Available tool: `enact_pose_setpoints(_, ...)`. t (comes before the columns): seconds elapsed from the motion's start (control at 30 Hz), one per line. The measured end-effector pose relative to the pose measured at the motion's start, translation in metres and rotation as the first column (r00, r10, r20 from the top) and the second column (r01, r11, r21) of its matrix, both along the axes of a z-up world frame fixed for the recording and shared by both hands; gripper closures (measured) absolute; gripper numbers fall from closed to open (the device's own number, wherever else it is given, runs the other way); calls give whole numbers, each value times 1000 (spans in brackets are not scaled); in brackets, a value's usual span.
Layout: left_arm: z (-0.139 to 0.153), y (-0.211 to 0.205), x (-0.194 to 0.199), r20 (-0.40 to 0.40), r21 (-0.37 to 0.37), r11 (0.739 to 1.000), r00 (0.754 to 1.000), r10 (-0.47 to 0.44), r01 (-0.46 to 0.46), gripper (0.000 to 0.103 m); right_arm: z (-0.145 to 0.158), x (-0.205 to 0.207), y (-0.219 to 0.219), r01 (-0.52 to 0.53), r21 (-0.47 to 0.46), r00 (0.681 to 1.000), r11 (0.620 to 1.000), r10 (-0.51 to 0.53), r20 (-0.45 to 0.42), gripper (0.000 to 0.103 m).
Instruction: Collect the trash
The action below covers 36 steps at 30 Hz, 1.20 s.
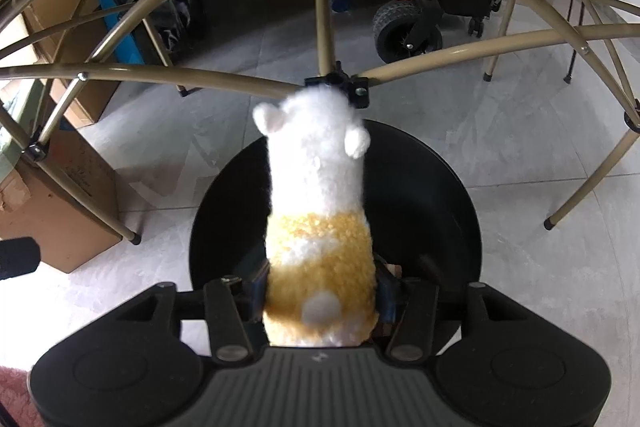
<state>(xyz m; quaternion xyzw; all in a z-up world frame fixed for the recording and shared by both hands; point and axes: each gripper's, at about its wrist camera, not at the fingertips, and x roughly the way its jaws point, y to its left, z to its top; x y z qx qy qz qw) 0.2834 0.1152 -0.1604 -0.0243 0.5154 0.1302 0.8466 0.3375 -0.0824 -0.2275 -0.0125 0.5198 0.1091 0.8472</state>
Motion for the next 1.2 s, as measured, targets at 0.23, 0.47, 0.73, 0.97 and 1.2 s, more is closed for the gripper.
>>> enact_pose_setpoints(0.23,-1,-3,1,-4,-3,1000,1000,-4,4,0,0,1,-5,19,-8,1000,1000,-19,2,2)
enact_pose_setpoints(0.47,-1,-4,1,-4,-4,1000,1000,-9,9,0,0,0,-7,17,1,1000,1000,-17,1,2)
enact_pose_setpoints(0.73,0,-8,0,7,-10,1000,1000,-20,20,0,2,-1,-7,14,12,1000,1000,-14,13,0)
enact_pose_setpoints(0.97,8,-8,-4,40,-21,999,999,-24,25,0,10,-5,-8,0,30,999,1000,-1,38,0)
enact_pose_setpoints(1.2,18,-12,-6,75,-27,999,997,-29,31,0,21,-11,-14,-3,44,998,999,1,64,0)
